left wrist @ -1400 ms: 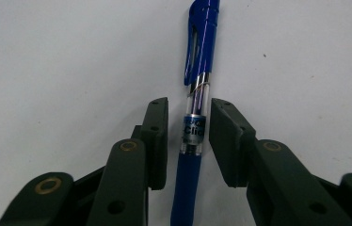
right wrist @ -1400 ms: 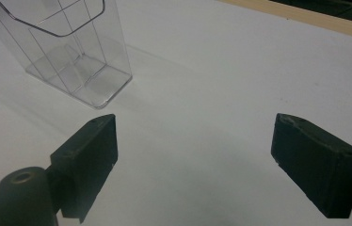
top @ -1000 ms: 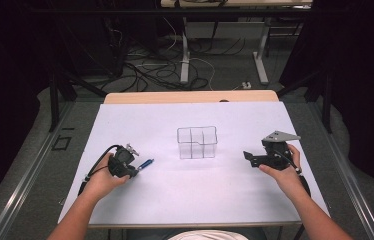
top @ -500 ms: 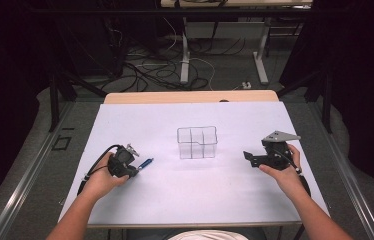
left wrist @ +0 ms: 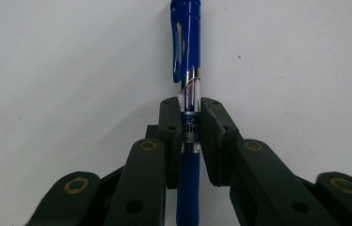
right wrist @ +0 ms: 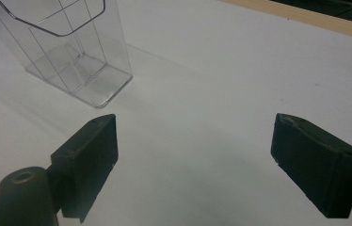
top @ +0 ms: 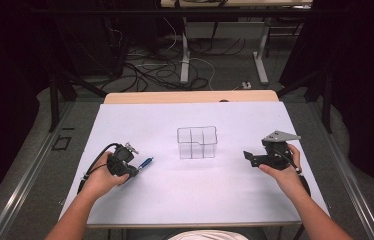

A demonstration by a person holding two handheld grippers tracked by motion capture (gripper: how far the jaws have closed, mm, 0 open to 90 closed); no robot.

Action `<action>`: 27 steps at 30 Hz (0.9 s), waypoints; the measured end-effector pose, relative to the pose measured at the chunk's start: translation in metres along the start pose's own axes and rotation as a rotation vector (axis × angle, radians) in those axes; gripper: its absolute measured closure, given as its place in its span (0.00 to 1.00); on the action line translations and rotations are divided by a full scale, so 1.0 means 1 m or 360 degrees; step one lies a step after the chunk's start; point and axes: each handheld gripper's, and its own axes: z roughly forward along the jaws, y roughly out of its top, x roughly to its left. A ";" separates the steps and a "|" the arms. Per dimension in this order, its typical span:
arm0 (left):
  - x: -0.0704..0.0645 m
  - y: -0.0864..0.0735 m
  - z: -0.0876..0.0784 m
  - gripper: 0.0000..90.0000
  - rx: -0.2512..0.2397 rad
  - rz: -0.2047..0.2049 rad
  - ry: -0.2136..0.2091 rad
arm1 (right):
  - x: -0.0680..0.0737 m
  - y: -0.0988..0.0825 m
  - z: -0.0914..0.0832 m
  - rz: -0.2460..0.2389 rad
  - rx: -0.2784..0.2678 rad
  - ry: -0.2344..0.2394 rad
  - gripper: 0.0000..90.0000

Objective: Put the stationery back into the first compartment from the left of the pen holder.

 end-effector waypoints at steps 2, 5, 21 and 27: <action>-0.001 0.001 -0.002 0.88 -0.0009 0.0003 -0.0004 | 0.000 0.000 0.000 0.0001 -0.0002 -0.0004 0.17; -0.003 0.003 -0.005 0.88 -0.0021 0.0013 -0.0021 | 0.000 0.001 -0.001 -0.0023 -0.0009 -0.0005 0.17; -0.015 0.018 -0.021 0.88 -0.0096 0.0012 -0.0099 | 0.012 0.004 -0.001 -0.0251 -0.0024 -0.0062 0.18; -0.021 0.024 -0.026 0.88 -0.0115 0.0010 -0.0125 | 0.020 0.006 -0.002 -0.0391 -0.0025 -0.0108 0.18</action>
